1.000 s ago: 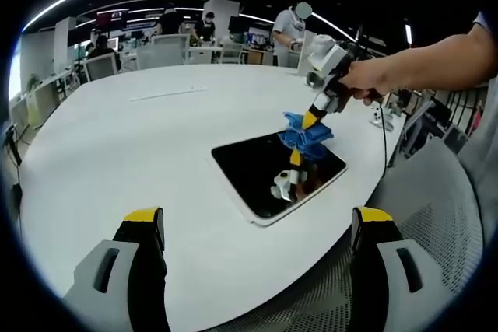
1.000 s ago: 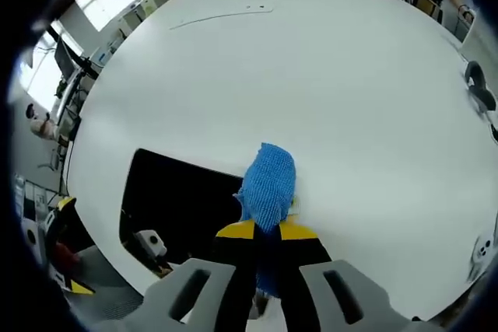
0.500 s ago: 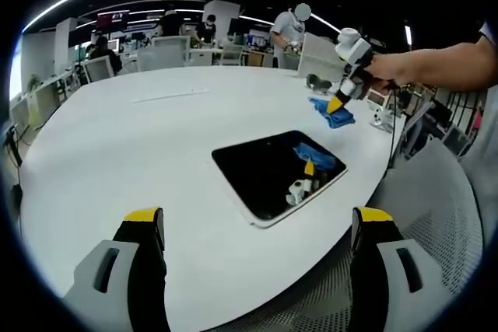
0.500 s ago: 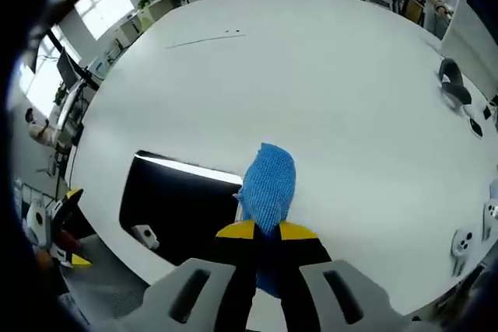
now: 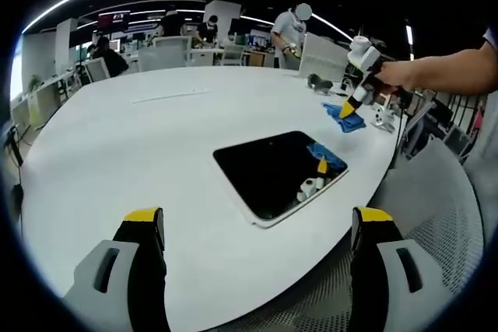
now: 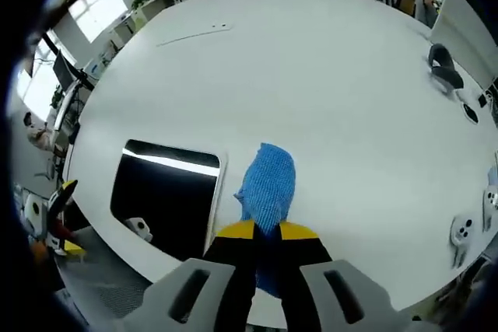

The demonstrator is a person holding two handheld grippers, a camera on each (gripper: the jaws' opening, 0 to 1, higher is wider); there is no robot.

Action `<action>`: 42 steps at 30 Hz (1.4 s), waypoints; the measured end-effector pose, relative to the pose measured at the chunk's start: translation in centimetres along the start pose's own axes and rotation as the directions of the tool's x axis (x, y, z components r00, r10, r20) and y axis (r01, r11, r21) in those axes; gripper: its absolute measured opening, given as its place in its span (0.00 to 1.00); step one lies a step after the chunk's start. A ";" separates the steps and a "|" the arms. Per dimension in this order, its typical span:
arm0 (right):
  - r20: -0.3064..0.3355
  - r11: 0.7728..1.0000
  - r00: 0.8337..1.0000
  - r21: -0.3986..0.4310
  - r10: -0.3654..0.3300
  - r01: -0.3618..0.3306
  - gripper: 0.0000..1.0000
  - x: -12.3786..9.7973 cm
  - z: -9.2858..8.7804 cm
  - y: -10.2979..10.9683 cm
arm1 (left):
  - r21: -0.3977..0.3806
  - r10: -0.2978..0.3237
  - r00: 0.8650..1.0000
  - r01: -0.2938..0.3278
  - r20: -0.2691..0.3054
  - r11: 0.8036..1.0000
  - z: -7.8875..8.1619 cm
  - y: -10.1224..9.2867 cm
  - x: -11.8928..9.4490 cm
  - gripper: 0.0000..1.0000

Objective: Wipe the mirror surface with the cleaning cloth until all visible marks leave the cleaned area.

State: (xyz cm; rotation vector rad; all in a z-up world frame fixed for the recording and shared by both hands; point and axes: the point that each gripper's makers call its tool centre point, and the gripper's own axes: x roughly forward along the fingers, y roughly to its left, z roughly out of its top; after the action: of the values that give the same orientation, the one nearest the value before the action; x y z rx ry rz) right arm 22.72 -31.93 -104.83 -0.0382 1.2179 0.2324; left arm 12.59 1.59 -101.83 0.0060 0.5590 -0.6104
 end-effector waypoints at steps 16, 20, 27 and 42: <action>-0.066 1.000 0.998 -0.020 -0.006 0.004 0.06 4.3 -2.9 -1.3 | 0.000 0.004 1.000 -0.004 -0.009 1.000 -0.2 0.1 0.1 0.99; -0.048 1.000 0.999 -0.022 0.003 -0.004 0.06 4.4 -2.7 -1.5 | 0.002 0.004 1.000 -0.004 -0.015 1.000 -0.3 0.1 0.1 0.99; -0.026 0.994 0.999 -0.104 0.038 -0.041 0.08 3.9 -2.7 -1.1 | -0.002 0.011 1.000 -0.011 -0.008 1.000 -0.1 0.2 0.0 0.99; 0.342 0.959 0.926 -0.275 0.163 -0.067 0.54 -4.4 -1.0 -2.4 | -0.037 0.027 0.998 -0.025 0.056 0.999 1.3 0.5 -0.9 0.99</action>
State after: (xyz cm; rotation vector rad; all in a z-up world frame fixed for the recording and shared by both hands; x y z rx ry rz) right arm 20.84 -35.07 -101.34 -0.1444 0.8160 0.4812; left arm 12.90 2.28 -100.34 -0.0382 0.5148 -0.5730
